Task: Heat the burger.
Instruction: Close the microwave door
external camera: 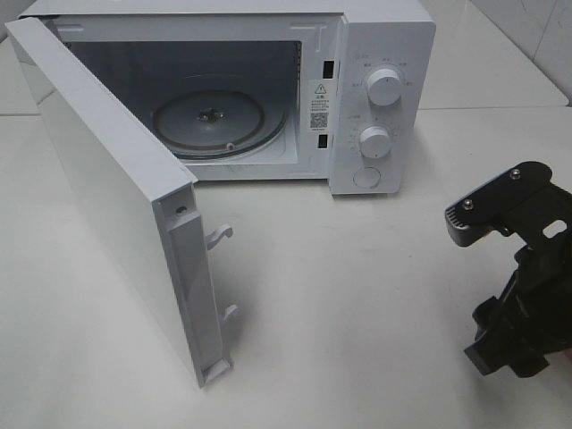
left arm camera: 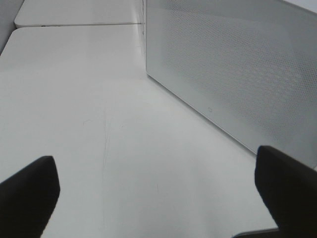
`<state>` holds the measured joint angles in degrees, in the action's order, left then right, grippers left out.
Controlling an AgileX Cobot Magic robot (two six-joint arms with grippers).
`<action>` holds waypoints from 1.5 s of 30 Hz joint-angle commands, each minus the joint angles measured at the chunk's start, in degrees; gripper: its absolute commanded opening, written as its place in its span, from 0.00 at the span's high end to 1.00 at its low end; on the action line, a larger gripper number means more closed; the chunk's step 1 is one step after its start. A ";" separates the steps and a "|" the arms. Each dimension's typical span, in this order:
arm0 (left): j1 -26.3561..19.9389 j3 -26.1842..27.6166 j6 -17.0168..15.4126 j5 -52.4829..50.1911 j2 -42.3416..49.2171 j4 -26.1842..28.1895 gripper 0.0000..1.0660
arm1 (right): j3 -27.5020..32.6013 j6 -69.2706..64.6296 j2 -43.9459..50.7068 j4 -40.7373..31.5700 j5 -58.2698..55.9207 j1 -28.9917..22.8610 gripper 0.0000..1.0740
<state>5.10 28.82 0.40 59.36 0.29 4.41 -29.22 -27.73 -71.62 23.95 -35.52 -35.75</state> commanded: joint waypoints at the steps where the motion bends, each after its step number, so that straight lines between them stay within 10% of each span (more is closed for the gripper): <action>1: -0.11 -0.17 -0.40 0.00 1.09 0.17 0.06 | -2.52 7.68 2.98 -6.93 -4.47 0.06 0.31; 17: -0.11 -0.17 -0.40 0.00 1.09 0.17 0.06 | -7.91 19.19 20.91 -23.95 -19.14 0.06 0.31; 45: -0.11 -0.17 -0.40 0.00 1.09 0.17 0.06 | 0.17 19.82 52.31 -19.42 -24.01 1.20 0.31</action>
<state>5.10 28.82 0.40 59.36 0.29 4.41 -29.45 -8.42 -21.43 4.18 -60.56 -35.64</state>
